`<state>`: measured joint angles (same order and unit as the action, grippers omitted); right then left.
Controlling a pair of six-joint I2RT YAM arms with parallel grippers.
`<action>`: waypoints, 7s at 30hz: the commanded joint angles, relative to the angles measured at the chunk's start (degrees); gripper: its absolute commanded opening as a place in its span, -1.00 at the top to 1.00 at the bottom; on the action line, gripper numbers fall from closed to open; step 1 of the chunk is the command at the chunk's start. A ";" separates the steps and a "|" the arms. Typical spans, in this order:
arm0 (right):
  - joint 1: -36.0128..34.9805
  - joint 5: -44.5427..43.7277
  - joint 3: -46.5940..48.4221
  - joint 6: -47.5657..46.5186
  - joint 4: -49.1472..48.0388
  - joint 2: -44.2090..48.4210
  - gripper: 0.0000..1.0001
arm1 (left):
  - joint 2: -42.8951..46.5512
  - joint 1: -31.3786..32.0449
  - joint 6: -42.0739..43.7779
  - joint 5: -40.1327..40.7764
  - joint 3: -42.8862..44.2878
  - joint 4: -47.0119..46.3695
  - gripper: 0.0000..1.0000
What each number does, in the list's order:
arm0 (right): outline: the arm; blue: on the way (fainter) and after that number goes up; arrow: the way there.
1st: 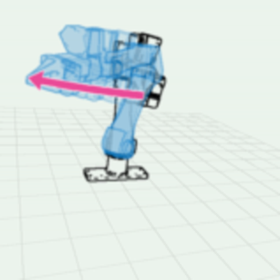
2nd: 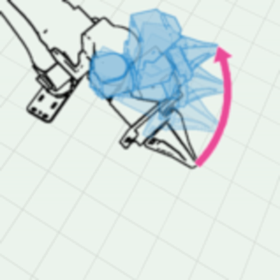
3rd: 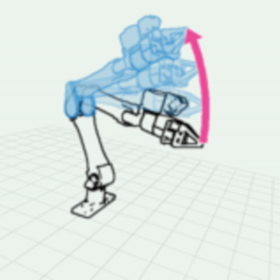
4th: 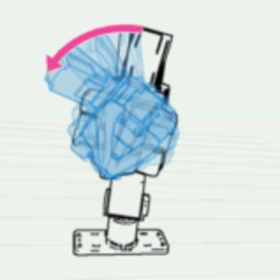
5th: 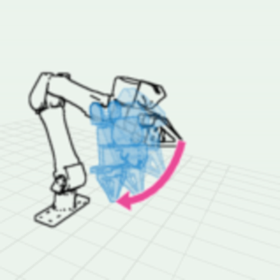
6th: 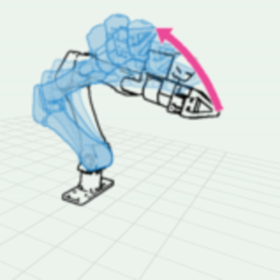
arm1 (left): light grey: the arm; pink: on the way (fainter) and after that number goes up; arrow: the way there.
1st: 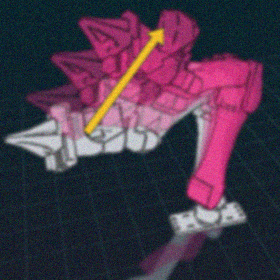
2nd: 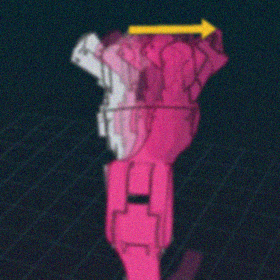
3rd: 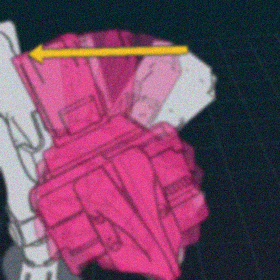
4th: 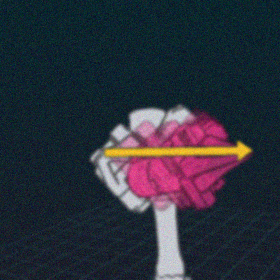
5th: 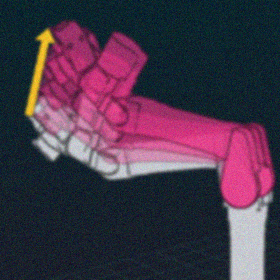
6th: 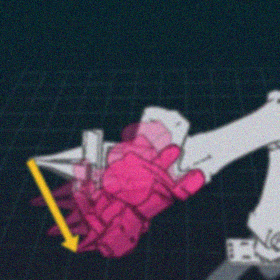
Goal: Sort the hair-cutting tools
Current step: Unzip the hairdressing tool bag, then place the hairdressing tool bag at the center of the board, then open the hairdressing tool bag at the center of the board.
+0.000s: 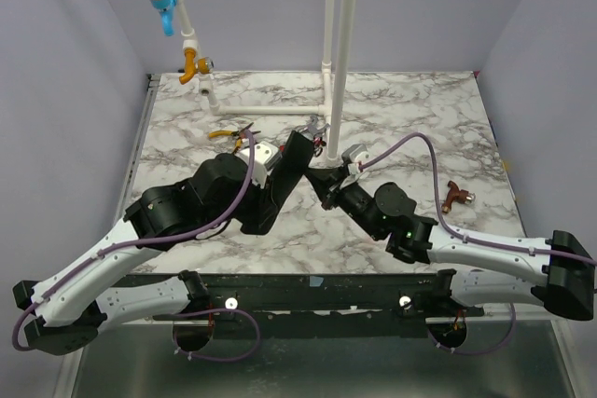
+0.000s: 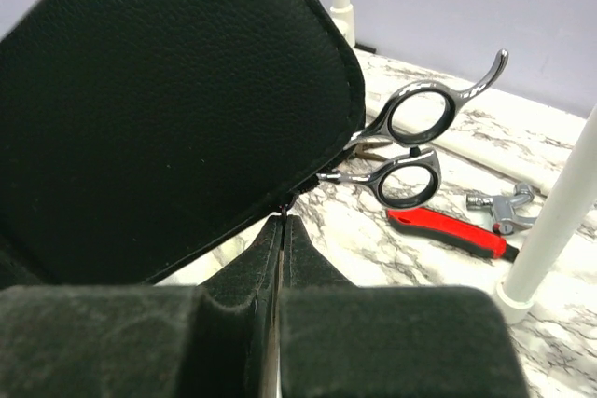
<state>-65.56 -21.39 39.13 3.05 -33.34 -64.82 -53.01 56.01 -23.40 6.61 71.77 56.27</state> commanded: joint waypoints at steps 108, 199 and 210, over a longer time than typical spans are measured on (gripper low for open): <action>-11.59 -31.96 -7.84 44.16 47.20 19.31 -0.47 | -56.43 -14.21 -46.74 -41.69 -51.82 -140.88 0.96; 26.61 36.25 -10.71 63.83 -6.38 -19.67 0.29 | -18.51 -1.97 -10.70 -0.96 -40.93 -56.89 -0.58; 26.47 27.53 -10.28 54.40 10.99 -8.87 -0.09 | -16.26 -1.87 -12.85 5.91 -40.70 -52.87 0.59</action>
<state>-38.94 12.10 27.73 62.94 -32.49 -79.35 -72.10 54.00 -35.33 8.08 30.81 0.69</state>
